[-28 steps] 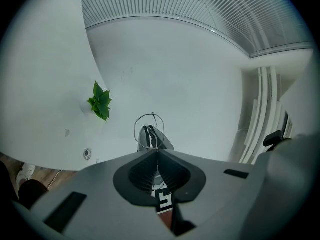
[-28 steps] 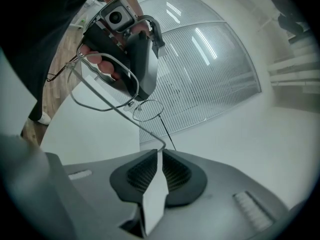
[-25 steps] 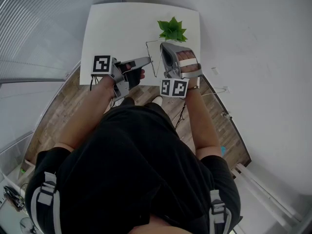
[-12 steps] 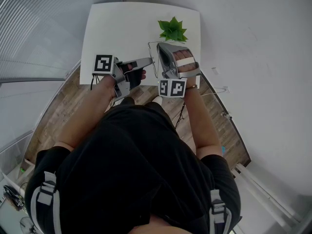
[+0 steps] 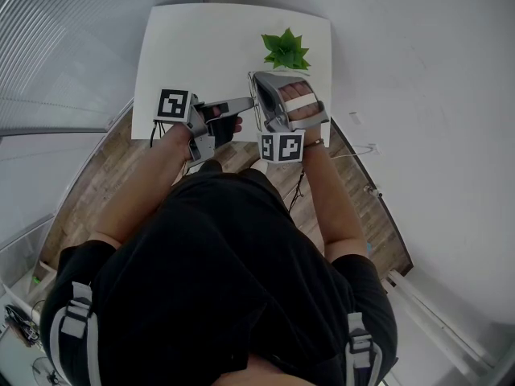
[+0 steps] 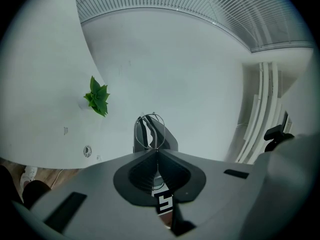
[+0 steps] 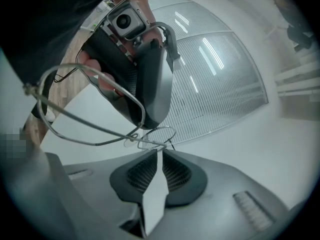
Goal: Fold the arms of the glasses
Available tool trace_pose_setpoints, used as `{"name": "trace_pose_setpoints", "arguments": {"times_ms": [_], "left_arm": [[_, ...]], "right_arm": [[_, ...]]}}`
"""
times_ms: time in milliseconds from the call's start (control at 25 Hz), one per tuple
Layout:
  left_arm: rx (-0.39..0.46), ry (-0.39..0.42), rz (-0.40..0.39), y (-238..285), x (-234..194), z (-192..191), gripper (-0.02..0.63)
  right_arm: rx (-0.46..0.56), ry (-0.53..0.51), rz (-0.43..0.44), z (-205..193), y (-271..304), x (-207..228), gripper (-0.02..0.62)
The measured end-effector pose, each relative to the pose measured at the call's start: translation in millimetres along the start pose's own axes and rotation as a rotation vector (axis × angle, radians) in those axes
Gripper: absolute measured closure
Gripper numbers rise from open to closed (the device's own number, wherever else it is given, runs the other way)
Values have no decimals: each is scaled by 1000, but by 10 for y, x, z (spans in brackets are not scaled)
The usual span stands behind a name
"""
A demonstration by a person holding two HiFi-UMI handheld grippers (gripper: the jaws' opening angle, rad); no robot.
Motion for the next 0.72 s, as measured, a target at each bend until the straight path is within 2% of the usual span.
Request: {"name": "trace_pose_setpoints", "arguments": {"times_ms": [480,720], "left_arm": [[-2,-1,-11,-1,-1,-8,594],[21,-5,-10,-47,7,-2,592]], "right_arm": [[11,-33,13,31,12,-68,543],[1,-13,17,39,-9,-75,505]]}}
Point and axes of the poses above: the fingertips, and each gripper's own axes: y forward along the fingers, x to its right, z out of its top, the point moved 9 cm from there along -y, backward along the fingers, and after that the axes turned 10 degrees about -y, right-handed, at the moved point
